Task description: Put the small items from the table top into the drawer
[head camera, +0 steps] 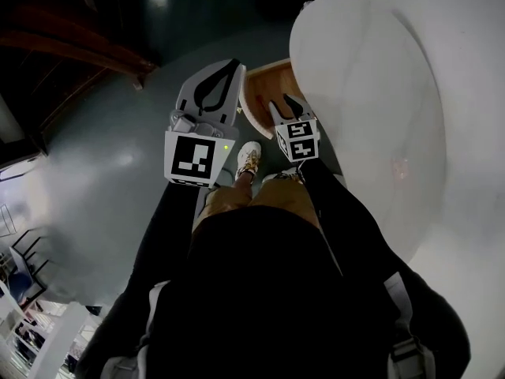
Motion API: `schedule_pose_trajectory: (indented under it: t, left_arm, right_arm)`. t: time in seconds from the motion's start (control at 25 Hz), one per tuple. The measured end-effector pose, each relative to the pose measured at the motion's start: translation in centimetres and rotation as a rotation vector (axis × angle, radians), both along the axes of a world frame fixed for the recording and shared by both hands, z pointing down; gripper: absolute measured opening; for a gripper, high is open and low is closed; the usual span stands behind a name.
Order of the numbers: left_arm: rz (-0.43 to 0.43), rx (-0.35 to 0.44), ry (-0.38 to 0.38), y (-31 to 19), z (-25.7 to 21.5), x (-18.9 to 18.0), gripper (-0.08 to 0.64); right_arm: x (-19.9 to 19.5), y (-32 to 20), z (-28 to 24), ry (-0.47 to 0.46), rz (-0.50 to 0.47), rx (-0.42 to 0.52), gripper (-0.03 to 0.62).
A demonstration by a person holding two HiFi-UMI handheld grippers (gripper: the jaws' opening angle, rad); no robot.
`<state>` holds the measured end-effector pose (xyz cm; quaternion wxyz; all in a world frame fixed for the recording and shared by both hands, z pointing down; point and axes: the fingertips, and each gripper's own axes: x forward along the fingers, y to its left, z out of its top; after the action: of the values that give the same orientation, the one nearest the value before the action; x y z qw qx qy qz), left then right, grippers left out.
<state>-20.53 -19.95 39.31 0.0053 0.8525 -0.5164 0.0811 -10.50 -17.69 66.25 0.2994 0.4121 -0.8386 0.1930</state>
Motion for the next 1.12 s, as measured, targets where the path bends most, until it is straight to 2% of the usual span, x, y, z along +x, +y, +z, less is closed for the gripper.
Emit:
schedule_pose_trajectory:
  t: [0.32,0.6,0.96,1.12]
  left_arm:
    - [0.076,0.061,-0.037,-1.0,-2.4,1.8,0.015]
    - [0.122,0.078,-0.01,-2.3,-5.5,3.5,0.015]
    - [0.215,0.143,-0.005,-2.8,-9.1,6.7,0.015]
    - [0.249,0.172,-0.015,-2.6,-10.5,8.6,0.015]
  right_arm:
    - [2.6,-4.5,-11.9,-0.077,0.135,0.264,0.169]
    - [5.7,-6.2,-23.9,-0.134,0.234,0.496,0.169]
    - [8.6,-4.7,-35.6,-0.154,0.28,0.749,0.169]
    - [9.9,-3.9,-38.0,-0.161,0.28,0.811,0.169]
